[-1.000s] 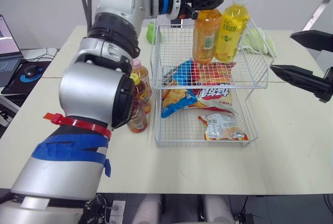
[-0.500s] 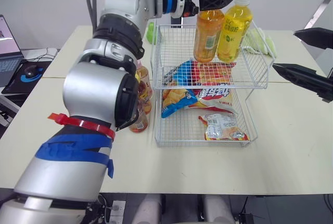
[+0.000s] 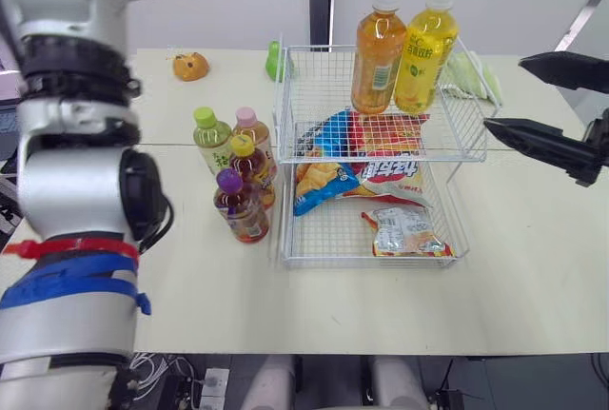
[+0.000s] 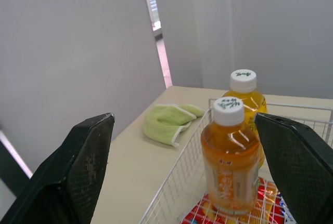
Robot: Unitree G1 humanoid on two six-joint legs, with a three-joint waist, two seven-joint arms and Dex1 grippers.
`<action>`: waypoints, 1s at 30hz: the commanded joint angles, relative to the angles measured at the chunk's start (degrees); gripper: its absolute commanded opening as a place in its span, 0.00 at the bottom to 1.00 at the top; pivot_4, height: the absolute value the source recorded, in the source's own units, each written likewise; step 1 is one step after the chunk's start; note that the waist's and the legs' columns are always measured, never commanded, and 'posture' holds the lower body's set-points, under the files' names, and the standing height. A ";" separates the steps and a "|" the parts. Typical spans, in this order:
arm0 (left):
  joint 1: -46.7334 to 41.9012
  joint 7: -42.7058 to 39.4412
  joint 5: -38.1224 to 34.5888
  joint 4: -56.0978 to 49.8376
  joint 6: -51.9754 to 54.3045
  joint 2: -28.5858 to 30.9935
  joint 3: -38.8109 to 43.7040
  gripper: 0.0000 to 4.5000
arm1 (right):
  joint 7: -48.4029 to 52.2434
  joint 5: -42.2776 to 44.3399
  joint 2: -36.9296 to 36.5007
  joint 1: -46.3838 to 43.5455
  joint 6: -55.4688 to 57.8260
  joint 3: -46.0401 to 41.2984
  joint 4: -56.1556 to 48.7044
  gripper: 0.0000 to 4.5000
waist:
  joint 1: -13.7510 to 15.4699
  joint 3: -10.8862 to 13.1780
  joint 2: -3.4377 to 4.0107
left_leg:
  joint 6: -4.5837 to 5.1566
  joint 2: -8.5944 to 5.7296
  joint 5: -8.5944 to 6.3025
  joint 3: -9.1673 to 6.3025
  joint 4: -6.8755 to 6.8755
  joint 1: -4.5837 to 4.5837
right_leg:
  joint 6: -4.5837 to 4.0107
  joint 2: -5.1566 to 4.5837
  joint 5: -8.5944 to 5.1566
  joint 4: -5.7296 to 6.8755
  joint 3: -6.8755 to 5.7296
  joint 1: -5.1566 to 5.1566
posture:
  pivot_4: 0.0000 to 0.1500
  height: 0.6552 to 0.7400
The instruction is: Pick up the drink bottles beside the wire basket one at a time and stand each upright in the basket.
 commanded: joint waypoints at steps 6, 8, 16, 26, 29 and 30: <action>26.02 4.80 -4.10 -24.41 4.72 14.45 13.56 0.99 | 4.41 -2.98 1.82 -8.63 -4.68 10.66 3.68 1.00 | -0.45 -0.05 0.08 | -0.07 0.00 0.04 0.02 0.02 0.01 | -0.02 -0.02 0.01 -0.03 0.04 0.00 | 1.00 1.00; 35.31 4.81 -4.49 -26.81 4.97 17.58 17.93 0.99 | 6.63 -4.23 2.46 -10.58 -5.50 13.58 4.95 1.00 | -0.48 -0.05 0.08 | -0.06 0.05 0.03 0.02 0.01 0.06 | -0.04 0.02 0.01 0.00 0.04 0.01 | 1.00 1.00; 63.98 6.40 -7.46 -34.46 4.11 16.47 32.50 0.99 | 13.21 -8.96 7.20 -16.92 -7.46 22.17 9.49 1.00 | 0.29 -0.05 0.10 | -0.03 0.23 0.00 0.07 -0.02 0.09 | -0.17 0.09 0.09 -0.07 0.01 0.02 | 1.00 1.00; 75.91 13.22 -13.48 -44.49 5.39 10.04 36.55 0.99 | 15.93 -12.08 10.03 -18.29 -7.66 23.46 11.19 1.00 | 1.33 -0.05 0.09 | -0.07 0.56 0.00 0.17 -0.01 0.10 | -0.44 0.17 0.26 -0.16 -0.06 -0.02 | 1.00 1.00; 75.65 15.32 -15.13 -46.09 5.89 9.01 34.77 0.99 | 16.02 -12.28 10.16 -18.33 -7.29 23.29 10.97 1.00 | 1.15 -0.05 0.09 | -0.07 0.60 0.00 0.20 -0.02 0.11 | -0.46 0.23 0.27 -0.16 -0.05 -0.03 | 1.00 1.00; 75.32 16.05 -15.63 -46.45 6.07 8.52 34.11 0.99 | 16.05 -12.36 10.16 -18.33 -7.21 23.24 10.87 1.00 | 1.09 -0.05 0.09 | -0.08 0.61 0.00 0.21 -0.02 0.12 | -0.47 0.25 0.28 -0.16 -0.05 -0.03 | 1.00 1.00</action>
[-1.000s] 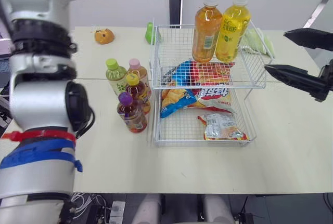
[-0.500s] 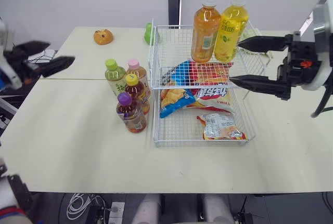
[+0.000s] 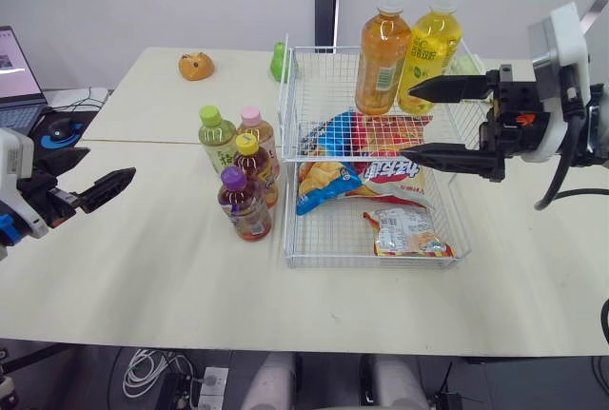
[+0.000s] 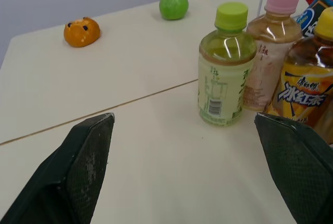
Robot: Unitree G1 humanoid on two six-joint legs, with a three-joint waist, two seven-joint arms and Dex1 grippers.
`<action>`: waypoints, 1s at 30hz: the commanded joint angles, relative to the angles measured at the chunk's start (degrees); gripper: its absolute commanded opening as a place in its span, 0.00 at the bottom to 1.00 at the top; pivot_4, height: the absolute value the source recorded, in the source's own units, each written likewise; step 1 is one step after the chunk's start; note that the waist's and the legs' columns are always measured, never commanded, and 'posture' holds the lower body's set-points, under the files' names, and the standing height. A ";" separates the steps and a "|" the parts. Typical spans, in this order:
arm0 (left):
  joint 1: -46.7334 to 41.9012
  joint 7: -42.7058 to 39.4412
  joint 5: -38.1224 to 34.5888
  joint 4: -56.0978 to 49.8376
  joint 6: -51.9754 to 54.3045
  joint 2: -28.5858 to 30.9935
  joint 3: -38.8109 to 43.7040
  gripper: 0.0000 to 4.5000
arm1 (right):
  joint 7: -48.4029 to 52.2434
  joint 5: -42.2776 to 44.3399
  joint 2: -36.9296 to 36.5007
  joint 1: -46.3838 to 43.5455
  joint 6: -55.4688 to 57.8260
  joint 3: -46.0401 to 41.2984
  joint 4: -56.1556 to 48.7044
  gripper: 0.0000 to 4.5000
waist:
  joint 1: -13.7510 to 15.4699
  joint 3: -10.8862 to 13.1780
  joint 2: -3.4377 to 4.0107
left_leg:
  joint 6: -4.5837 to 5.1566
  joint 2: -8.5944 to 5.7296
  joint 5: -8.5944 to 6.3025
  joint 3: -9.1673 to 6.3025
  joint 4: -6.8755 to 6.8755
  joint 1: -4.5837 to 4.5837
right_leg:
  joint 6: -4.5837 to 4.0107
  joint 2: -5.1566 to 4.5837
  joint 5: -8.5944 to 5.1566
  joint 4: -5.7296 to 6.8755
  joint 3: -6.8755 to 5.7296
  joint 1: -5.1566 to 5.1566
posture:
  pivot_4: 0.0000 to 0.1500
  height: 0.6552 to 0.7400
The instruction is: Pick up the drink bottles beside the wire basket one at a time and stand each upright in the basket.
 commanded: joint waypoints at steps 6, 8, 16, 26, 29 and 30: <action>-5.34 8.18 -2.20 -3.23 -0.74 -3.82 -7.28 0.99 | 0.39 -0.15 -0.17 -1.28 -0.12 -1.91 -1.42 1.00 | 0.01 -0.01 0.01 | 0.00 0.01 0.00 0.01 0.01 0.02 | -0.01 0.11 0.01 0.01 0.01 0.02 | 1.00 1.00; -7.58 9.74 -2.31 -2.84 -0.69 -4.82 -9.43 0.99 | 0.20 -0.41 -0.17 -1.30 -0.21 -1.97 -1.48 1.00 | 0.06 -0.01 0.00 | 0.00 0.01 0.00 0.01 0.01 0.02 | -0.01 0.12 0.02 0.01 0.01 0.02 | 1.00 1.00; -21.65 20.23 2.86 5.56 -4.48 -11.71 -18.61 0.99 | -0.10 -0.54 -0.34 -1.12 0.01 -2.55 -1.84 1.00 | -0.10 -0.02 -0.01 | -0.03 0.00 0.02 0.01 0.02 0.02 | -0.01 0.17 0.05 0.01 0.01 0.05 | 1.00 1.00; -30.17 22.84 7.13 16.31 -8.04 -12.83 -24.41 0.99 | -0.84 0.22 -0.50 -1.00 1.16 -3.32 -2.81 1.00 | -0.27 -0.02 -0.01 | -0.04 0.04 0.03 0.02 0.01 0.02 | -0.02 0.24 0.05 0.03 0.05 0.01 | 1.00 1.00; -30.98 22.28 6.82 17.93 -8.60 -13.33 -24.82 0.99 | -1.05 0.30 -0.37 -0.70 1.37 -3.65 -3.18 1.00 | -0.21 -0.02 -0.01 | -0.05 0.03 0.03 0.01 0.01 0.02 | -0.02 0.23 0.05 0.03 0.04 0.01 | 1.00 1.00; -31.30 21.82 6.45 18.43 -8.73 -13.56 -24.84 0.99 | -1.11 0.30 -0.36 -0.59 1.39 -3.75 -3.29 1.00 | -0.21 -0.02 -0.01 | -0.05 0.03 0.03 0.01 0.02 0.02 | -0.02 0.23 0.05 0.03 0.04 0.01 | 1.00 1.00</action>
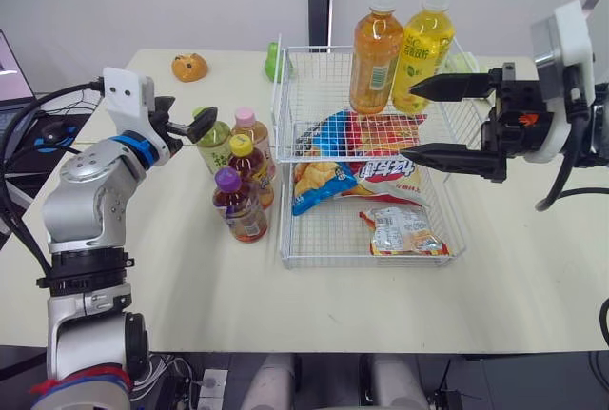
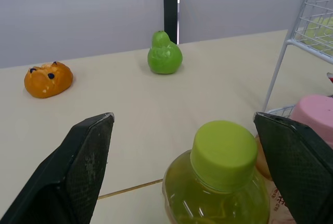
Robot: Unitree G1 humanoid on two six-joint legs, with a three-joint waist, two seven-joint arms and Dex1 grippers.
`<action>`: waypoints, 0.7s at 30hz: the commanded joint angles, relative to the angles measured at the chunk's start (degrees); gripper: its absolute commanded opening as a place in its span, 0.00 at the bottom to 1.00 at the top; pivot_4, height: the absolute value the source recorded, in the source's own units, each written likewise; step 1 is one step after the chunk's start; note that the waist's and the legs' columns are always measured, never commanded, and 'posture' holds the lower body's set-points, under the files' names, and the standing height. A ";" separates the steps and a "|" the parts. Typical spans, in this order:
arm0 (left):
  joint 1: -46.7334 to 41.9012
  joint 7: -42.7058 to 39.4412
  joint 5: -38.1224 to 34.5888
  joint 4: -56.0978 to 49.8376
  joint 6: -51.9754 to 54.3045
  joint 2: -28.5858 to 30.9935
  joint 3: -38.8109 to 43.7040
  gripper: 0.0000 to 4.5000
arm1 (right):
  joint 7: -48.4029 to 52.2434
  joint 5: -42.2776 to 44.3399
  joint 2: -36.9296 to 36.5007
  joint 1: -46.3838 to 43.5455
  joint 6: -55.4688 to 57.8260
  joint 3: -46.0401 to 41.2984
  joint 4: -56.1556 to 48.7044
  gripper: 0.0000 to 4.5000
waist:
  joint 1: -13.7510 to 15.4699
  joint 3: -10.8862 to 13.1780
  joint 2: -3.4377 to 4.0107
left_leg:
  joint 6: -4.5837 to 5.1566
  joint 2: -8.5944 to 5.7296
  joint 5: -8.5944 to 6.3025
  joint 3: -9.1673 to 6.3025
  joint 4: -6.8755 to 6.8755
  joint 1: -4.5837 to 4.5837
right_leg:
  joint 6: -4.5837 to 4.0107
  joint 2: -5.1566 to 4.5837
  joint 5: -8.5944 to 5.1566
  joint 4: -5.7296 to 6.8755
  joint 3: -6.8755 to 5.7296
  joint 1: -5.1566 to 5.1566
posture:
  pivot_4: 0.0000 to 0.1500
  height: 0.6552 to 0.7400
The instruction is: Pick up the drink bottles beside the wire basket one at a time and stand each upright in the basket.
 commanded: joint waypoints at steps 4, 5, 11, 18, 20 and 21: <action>-2.92 -1.60 -0.22 2.06 -2.18 -0.40 -0.64 0.90 | -0.81 0.46 -0.42 -0.55 0.10 -2.50 -1.53 1.00 | -0.01 0.00 0.00 | -0.01 0.00 0.00 -0.01 0.00 0.00 | 0.00 0.00 0.00 0.00 -0.01 0.00 | 1.00 1.00; -3.21 -1.60 0.00 2.71 -2.27 -0.43 -0.84 0.85 | -0.87 0.49 -0.41 -0.59 0.13 -2.52 -1.55 1.00 | -0.02 0.00 0.00 | -0.01 0.00 0.01 -0.01 0.00 0.00 | 0.00 0.00 0.00 0.00 -0.01 0.00 | 1.00 1.00; -3.52 -1.89 0.67 4.56 -1.58 -0.14 -2.10 0.43 | -1.28 0.91 -0.50 -0.53 0.36 -2.90 -1.79 1.00 | -0.04 0.00 0.00 | -0.01 0.00 0.01 -0.01 0.00 0.00 | 0.00 0.00 0.00 0.00 -0.01 0.00 | 1.00 1.00; -3.30 -2.77 0.35 4.04 -1.29 0.12 -1.87 0.30 | -1.63 1.08 -0.26 -0.55 0.59 -3.22 -2.01 1.00 | -0.04 0.00 0.00 | -0.01 0.00 0.01 -0.01 0.00 0.00 | 0.00 0.00 0.00 0.00 -0.01 0.00 | 1.00 1.00; -3.72 -3.14 -0.01 2.98 -1.19 0.76 -1.28 0.30 | -1.75 1.09 -0.20 -0.56 0.61 -3.31 -2.07 1.00 | -0.04 0.00 0.00 | -0.01 0.00 0.01 -0.01 0.00 0.00 | 0.00 0.00 0.00 0.00 0.00 0.00 | 1.00 1.00; -4.10 -3.25 -0.24 2.43 -0.94 1.25 -0.87 0.30 | -1.81 1.12 -0.21 -0.58 0.63 -3.39 -2.10 1.00 | -0.04 0.00 0.00 | -0.01 0.00 0.01 -0.02 0.00 0.00 | 0.00 0.00 0.00 0.00 -0.01 0.00 | 1.00 1.00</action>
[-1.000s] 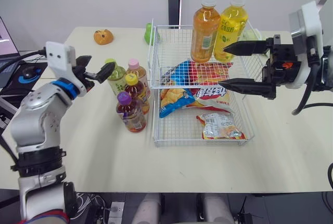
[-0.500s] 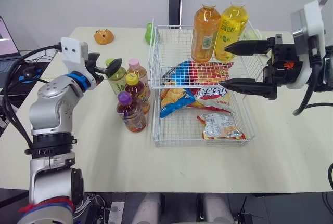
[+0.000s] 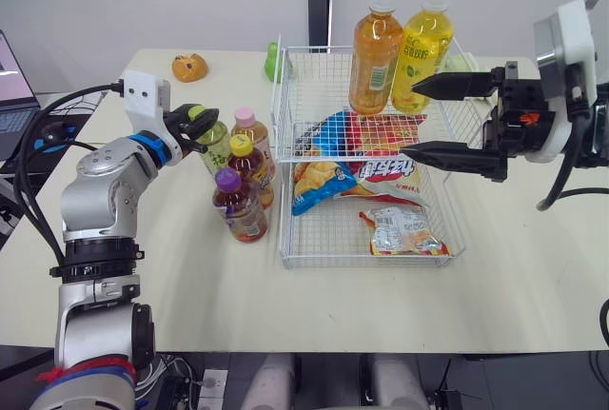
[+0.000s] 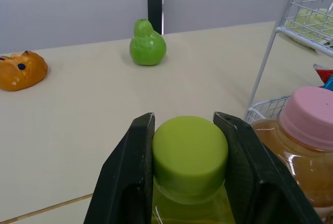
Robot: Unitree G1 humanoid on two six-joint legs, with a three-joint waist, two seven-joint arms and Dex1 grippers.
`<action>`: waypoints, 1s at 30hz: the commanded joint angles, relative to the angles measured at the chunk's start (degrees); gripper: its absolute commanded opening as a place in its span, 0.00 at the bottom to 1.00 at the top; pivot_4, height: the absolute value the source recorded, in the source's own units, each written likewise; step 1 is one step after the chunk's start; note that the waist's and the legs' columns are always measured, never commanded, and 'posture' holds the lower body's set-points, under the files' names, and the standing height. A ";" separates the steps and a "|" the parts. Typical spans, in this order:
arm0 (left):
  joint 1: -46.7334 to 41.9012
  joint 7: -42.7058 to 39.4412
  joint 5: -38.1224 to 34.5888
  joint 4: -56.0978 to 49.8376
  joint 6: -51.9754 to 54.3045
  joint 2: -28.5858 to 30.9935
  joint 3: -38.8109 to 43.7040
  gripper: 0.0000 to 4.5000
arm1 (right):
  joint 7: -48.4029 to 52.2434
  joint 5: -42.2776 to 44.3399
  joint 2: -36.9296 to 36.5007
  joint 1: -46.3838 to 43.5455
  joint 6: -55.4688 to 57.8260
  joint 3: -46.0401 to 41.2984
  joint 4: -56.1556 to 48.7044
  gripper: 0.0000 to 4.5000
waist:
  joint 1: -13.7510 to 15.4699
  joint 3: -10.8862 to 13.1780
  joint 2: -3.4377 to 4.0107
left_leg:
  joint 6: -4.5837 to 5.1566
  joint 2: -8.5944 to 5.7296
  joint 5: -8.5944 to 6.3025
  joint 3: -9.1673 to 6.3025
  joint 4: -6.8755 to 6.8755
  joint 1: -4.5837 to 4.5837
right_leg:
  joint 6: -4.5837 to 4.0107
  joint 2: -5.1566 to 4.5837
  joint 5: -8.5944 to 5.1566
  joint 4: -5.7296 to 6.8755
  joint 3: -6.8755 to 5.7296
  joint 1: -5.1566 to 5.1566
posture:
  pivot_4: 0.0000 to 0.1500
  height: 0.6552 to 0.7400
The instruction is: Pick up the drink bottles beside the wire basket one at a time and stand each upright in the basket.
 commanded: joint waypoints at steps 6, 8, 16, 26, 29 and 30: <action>-7.67 -4.97 -2.30 -4.93 5.44 10.79 2.52 0.30 | -1.06 1.32 -0.89 -0.76 0.37 -4.21 -1.70 1.00 | -0.17 0.04 -0.05 | 0.00 0.03 0.00 -0.01 -0.01 -0.09 | 0.00 0.06 0.00 0.02 0.00 -0.12 | 1.00 1.00; -11.78 -7.91 -2.75 -3.40 7.44 14.90 1.94 0.30 | -1.24 1.29 -1.38 -0.26 0.50 -5.04 -1.73 1.00 | -0.11 0.04 -0.06 | -0.03 0.04 0.02 -0.06 -0.01 -0.15 | -0.01 0.10 0.00 0.00 -0.02 -0.15 | 1.00 1.00; -42.77 -21.59 -0.87 14.60 12.39 17.60 -7.87 0.30 | -1.81 0.78 -2.99 1.71 0.36 -8.50 -1.10 1.00 | 0.59 0.07 -0.12 | -0.05 -0.05 0.04 -0.04 0.03 -0.18 | 0.11 0.14 0.02 -0.15 -0.20 0.05 | 1.00 1.00; -67.01 -32.29 5.61 40.70 2.93 2.31 -14.72 0.30 | -4.77 1.03 -5.30 5.70 1.37 -13.86 -2.96 1.00 | -0.36 0.13 -0.15 | -0.04 -0.04 0.04 0.13 0.00 -0.19 | 0.16 0.16 -0.01 -0.09 -0.12 0.00 | 1.00 1.00; -69.10 -33.11 6.78 45.11 0.12 -0.72 -14.36 0.30 | -5.88 1.81 -5.83 6.97 2.01 -15.57 -4.00 1.00 | -1.10 0.15 -0.13 | -0.04 0.03 0.04 0.29 -0.03 -0.21 | 0.15 0.16 -0.01 0.01 -0.01 -0.15 | 1.00 1.00; -69.49 -33.16 7.08 46.23 -0.42 -1.60 -14.20 0.30 | -6.30 2.08 -5.94 7.42 2.20 -16.07 -4.39 1.00 | -1.32 0.15 -0.12 | -0.04 0.04 0.03 0.30 -0.03 -0.21 | 0.15 0.16 -0.01 0.02 -0.01 -0.17 | 1.00 1.00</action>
